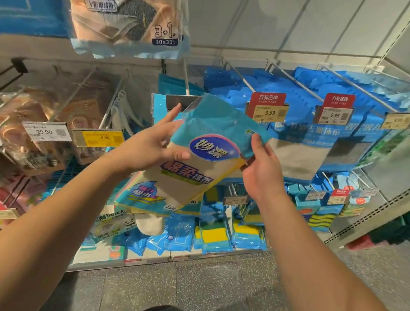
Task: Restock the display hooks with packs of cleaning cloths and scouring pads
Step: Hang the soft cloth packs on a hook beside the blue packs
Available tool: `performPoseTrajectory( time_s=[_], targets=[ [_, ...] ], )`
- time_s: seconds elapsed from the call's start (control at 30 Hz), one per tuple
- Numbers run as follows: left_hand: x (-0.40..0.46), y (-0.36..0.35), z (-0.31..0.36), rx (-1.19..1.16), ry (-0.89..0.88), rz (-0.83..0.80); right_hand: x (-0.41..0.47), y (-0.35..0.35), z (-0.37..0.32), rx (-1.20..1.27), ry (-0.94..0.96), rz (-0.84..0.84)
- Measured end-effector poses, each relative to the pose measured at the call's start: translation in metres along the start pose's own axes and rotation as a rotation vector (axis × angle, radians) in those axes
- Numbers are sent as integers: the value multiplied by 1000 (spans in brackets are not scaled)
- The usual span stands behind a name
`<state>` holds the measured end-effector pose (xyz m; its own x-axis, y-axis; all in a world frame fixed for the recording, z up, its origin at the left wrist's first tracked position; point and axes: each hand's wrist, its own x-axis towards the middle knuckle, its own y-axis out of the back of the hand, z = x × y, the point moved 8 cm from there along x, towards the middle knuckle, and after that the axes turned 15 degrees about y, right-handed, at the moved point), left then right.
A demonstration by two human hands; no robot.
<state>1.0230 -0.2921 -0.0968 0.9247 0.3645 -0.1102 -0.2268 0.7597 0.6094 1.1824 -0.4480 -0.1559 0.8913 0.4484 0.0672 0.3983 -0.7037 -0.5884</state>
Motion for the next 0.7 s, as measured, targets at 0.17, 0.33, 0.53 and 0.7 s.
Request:
performPoseTrajectory(
  time_s=[0.17,0.33,0.53,0.7],
  targets=[
    [-1,16,-12,88,79,168,10,13,-10,-203,87,-41],
    [-6,20,-3,227,76,238,17,16,18,-490,32,-92],
    [-8,23,-4,324,59,249,34,-16,45,-487,-30,-122],
    [-7,26,-6,353,78,224,47,-37,65,-383,-120,-80]
  ],
)
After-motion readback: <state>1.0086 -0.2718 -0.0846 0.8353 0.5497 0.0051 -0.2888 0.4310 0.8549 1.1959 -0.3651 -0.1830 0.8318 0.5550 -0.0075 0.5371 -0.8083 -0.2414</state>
